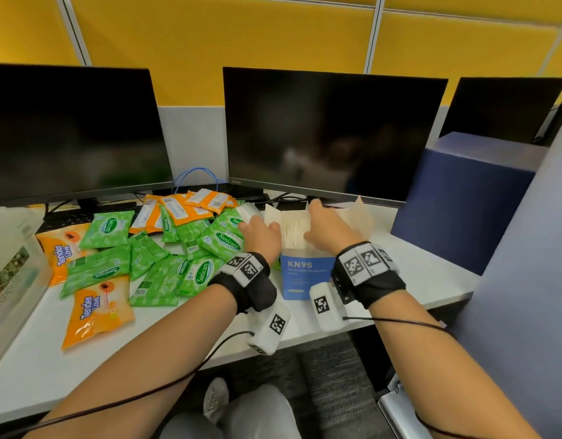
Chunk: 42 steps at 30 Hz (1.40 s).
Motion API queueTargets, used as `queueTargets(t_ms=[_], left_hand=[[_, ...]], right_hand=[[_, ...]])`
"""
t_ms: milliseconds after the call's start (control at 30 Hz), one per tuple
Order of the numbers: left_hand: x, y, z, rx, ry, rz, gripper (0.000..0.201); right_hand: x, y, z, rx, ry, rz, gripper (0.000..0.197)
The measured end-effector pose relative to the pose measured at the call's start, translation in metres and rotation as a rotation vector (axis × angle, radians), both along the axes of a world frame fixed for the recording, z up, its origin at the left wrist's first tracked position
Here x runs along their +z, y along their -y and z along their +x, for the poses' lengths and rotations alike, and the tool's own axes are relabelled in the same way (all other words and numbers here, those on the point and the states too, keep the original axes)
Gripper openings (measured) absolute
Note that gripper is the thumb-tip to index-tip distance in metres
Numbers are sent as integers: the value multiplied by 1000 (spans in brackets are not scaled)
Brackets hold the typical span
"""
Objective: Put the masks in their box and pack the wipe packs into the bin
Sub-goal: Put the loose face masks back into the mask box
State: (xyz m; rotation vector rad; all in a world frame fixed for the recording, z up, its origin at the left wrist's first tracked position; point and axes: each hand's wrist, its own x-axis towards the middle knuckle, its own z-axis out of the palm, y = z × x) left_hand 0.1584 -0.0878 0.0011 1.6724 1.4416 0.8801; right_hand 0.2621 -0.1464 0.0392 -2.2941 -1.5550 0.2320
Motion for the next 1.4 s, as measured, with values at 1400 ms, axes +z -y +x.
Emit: queueTargets(t_ms=[1400], left_hand=[[2,-1,37,-727,-594,521,21]], right_hand=[[38,45,31,-139,90,473,25]])
